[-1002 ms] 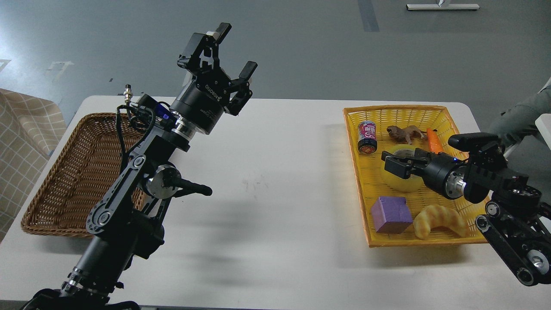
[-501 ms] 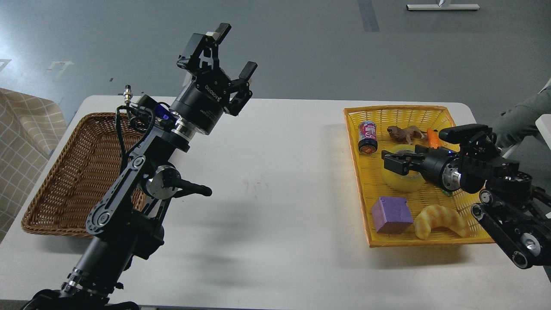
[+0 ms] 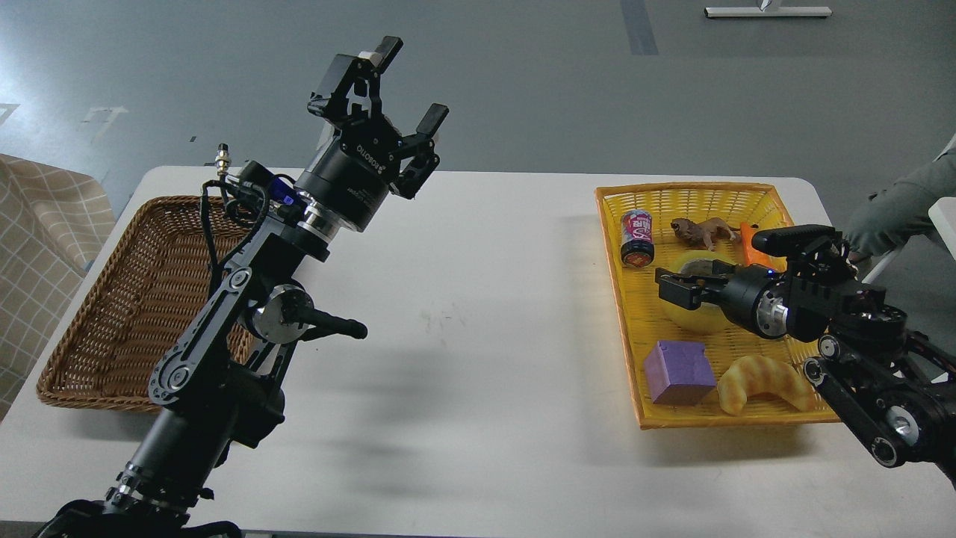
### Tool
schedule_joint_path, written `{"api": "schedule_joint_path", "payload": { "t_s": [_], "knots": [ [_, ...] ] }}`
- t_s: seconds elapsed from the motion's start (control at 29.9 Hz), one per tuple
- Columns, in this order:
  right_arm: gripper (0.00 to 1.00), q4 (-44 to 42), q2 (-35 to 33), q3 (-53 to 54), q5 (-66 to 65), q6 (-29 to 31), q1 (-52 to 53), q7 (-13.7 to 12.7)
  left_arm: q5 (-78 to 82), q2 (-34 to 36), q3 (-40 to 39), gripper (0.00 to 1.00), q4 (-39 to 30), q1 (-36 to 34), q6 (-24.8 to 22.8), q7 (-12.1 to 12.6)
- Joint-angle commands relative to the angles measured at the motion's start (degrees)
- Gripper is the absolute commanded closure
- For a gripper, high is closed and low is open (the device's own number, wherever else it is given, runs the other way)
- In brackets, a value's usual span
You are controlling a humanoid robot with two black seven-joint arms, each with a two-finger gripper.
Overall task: Place and transfer tape with both arms
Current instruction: 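Close the right gripper on the clear tape roll's rim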
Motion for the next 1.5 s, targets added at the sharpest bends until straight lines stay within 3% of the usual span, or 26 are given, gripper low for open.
{"api": "schedule_joint_path", "payload": {
  "t_s": [0.0, 1.04, 1.24, 1.4, 1.47],
  "knots": [
    [0.00, -0.1, 0.5, -0.1, -0.1, 0.0, -0.2, -0.2, -0.1, 0.2, 0.0, 0.01, 0.1, 0.0, 0.0, 0.0],
    [0.00, 0.0, 0.9, -0.2, -0.5, -0.7, -0.3, -0.4, -0.2, 2.6, 0.2, 0.01, 0.4, -1.1, -0.9, 0.0],
    [0.02, 0.0, 0.1, -0.2, -0.5, 0.2, 0.0, -0.4, 0.0, 2.9, 0.3, 0.01, 0.4, -0.6, -0.9, 0.0],
    [0.14, -0.3, -1.3, -0.3, -0.5, 0.4, 0.2, 0.1, 0.0, 2.8, 0.3, 0.01, 0.4, -0.6, -0.9, 0.0],
    [0.12, -0.3, -1.4, -0.3, -0.5, 0.4, 0.0, 0.2, 0.0, 2.7, 0.3, 0.01, 0.4, -0.6, -0.9, 0.0]
  ]
}}
